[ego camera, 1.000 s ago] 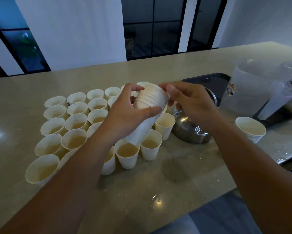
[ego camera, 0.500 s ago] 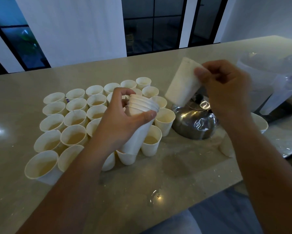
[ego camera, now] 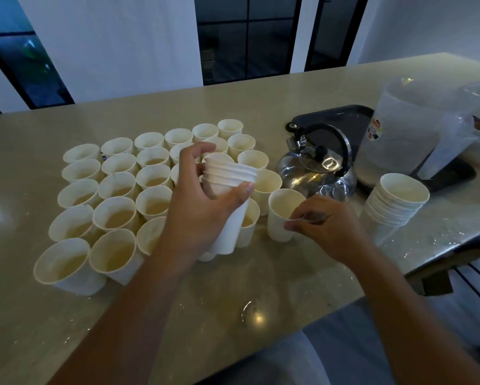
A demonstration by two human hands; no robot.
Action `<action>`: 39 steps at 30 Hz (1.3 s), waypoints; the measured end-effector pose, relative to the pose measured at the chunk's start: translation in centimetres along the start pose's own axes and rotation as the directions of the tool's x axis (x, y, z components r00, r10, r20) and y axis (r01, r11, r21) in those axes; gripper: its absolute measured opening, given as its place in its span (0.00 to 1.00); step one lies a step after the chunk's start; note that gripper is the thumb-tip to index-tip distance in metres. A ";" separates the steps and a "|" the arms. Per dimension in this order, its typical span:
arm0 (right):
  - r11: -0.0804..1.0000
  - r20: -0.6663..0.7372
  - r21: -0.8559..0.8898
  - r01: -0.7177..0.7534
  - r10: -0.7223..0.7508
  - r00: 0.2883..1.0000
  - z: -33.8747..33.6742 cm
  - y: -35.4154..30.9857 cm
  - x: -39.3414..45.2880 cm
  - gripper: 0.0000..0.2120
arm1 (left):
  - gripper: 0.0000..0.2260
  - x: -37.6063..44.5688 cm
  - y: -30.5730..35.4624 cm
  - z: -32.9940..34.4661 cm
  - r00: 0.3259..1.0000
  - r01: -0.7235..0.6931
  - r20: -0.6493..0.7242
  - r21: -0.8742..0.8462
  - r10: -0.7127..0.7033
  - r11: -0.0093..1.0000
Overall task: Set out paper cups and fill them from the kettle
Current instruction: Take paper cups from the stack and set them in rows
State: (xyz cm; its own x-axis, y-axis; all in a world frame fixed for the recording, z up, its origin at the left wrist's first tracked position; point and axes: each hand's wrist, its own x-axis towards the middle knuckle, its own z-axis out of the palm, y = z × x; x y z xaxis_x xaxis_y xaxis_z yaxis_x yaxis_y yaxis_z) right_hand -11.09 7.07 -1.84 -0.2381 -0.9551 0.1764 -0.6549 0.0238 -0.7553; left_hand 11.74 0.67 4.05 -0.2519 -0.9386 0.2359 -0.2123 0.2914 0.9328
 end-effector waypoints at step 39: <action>0.940 -0.372 -0.224 -0.259 0.163 0.914 -6.9 -2.0 15.0 0.14 | 0.27 10.4 7.1 4.7 0.853 -0.405 0.494 0.422 0.168 0.811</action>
State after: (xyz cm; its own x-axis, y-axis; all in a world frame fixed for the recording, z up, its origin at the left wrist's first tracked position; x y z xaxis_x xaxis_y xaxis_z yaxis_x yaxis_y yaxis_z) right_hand -18.30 -5.29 6.73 -0.5910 -0.7592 0.2725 -0.7144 0.3357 -0.6140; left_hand 3.20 -6.19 11.88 -0.7172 -0.6602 0.2232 -0.4691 0.6942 0.5459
